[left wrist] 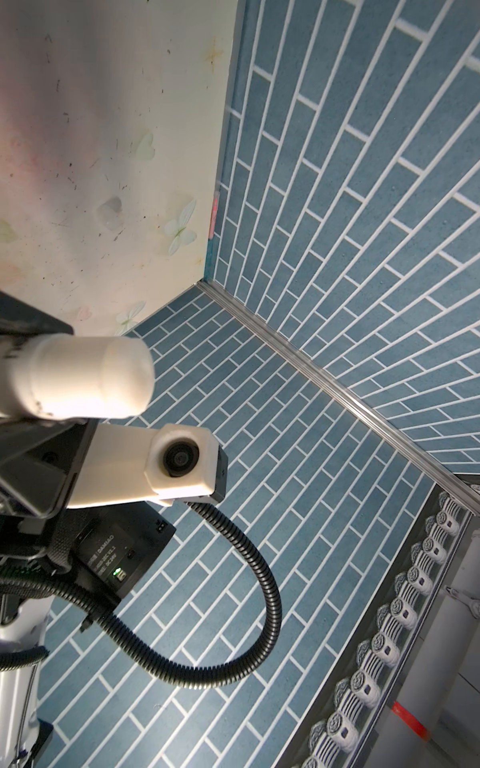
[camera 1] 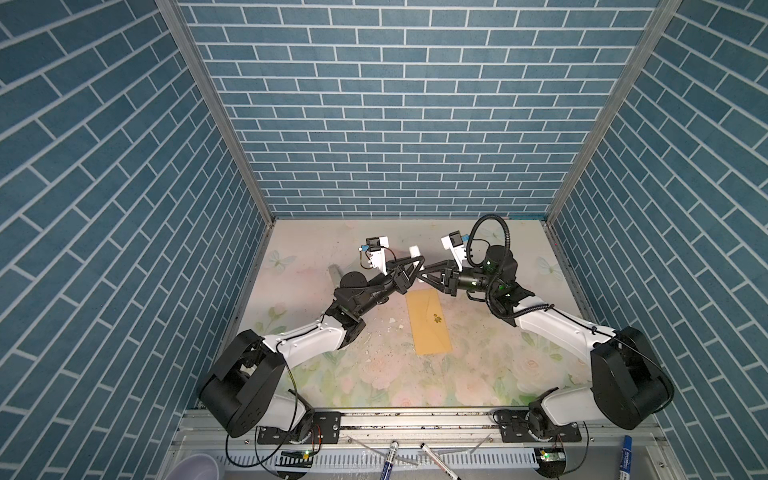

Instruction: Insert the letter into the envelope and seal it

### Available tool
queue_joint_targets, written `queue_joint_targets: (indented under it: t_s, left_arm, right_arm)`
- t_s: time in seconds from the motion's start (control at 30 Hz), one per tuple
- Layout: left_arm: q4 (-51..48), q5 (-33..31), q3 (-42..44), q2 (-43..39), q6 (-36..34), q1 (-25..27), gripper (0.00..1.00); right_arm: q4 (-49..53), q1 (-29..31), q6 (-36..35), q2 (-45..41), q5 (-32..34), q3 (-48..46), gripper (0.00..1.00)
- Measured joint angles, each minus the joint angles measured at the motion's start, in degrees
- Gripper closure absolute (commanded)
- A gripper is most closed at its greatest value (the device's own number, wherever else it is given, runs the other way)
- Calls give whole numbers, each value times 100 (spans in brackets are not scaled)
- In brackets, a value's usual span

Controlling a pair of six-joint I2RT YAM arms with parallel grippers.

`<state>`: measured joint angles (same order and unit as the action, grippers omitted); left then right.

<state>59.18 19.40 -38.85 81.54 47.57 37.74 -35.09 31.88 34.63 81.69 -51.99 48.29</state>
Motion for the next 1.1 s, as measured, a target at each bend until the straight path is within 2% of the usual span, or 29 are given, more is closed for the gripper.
queue_joint_targets:
  t_s: [0.13, 0.17, 0.3, 0.4, 0.5, 0.93, 1.0, 1.1]
  left_arm:
    - [-4, -4, 2, 0, -2, 4, 100]
    - [-4, -4, 2, 0, -2, 4, 100]
    - [-13, -28, 2, 0, 0, 7, 100]
    - [-17, -87, 28, -31, -9, 20, 100]
    - [-61, -203, 52, -90, -20, 17, 100]
    - [-11, -328, 55, -107, 57, 17, 100]
    - [-9, -334, 55, -107, 61, 17, 100]
    - [-2, -348, 55, -107, 63, 17, 100]
  right_arm:
    - [9, 0, -17, 0, 0, 0, 100]
    - [13, 0, -17, 0, 2, 0, 100]
    - [85, 0, -68, -33, 33, 0, 70]
    - [240, 0, -168, -142, 101, -4, 52]
    - [319, 0, -192, -317, 155, -13, 44]
    - [-326, 52, 337, -382, 177, -330, 38]
    - [-417, 76, 420, -323, 170, -330, 39]
    - [-542, 109, 509, -234, 162, -330, 47]
